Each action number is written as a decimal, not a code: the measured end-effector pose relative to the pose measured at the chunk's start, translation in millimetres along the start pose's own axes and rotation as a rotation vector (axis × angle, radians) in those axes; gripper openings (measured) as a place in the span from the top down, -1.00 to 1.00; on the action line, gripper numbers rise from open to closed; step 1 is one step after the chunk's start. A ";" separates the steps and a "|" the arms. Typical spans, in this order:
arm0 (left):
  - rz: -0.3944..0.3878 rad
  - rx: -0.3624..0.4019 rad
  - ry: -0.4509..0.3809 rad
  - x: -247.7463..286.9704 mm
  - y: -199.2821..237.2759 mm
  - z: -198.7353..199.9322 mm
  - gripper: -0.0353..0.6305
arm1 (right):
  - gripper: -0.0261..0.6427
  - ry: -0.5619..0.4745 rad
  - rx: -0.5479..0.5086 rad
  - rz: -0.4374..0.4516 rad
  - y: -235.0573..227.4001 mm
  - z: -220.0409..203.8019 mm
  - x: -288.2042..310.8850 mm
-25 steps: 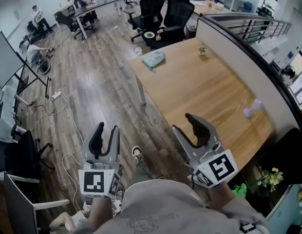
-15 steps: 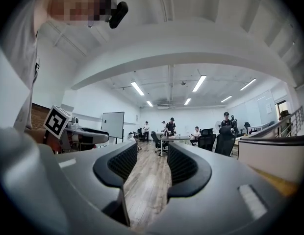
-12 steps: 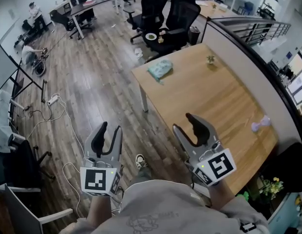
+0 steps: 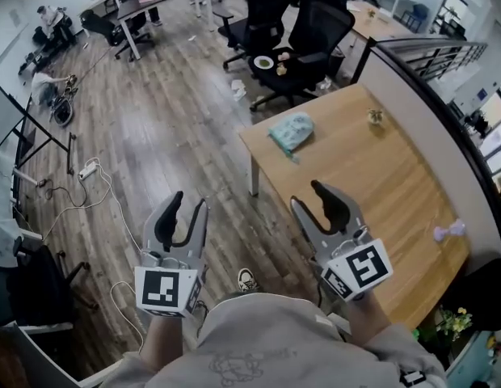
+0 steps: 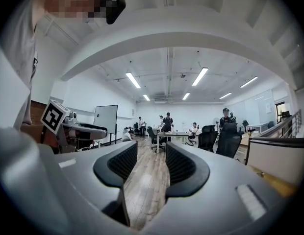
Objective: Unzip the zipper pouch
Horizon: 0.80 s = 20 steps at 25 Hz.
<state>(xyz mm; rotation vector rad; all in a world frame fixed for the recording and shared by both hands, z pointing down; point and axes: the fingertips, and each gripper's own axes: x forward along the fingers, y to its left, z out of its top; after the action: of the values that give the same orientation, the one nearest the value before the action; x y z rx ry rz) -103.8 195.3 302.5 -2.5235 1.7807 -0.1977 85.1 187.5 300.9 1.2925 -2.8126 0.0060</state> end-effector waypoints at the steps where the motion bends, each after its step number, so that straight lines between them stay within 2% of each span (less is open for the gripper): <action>1: -0.006 0.002 0.004 7.4 9.4 -1.8 0.41 | 0.39 0.003 -0.001 -0.003 -0.8 -0.6 12.8; 7: -0.041 -0.004 0.028 38.3 46.7 -17.0 0.41 | 0.39 0.035 -0.010 -0.039 -10.3 -9.5 60.7; 15: -0.094 -0.018 0.048 86.4 62.1 -28.7 0.41 | 0.39 0.089 0.008 -0.096 -40.2 -29.5 88.0; 20: -0.114 -0.009 0.068 131.4 67.0 -32.1 0.41 | 0.39 0.105 0.019 -0.100 -72.5 -38.4 113.6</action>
<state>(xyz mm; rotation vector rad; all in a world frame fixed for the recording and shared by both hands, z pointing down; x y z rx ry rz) -127.3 50.3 337.0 -2.6584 1.6640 -0.2835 67.7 54.9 343.1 1.3916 -2.6645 0.0938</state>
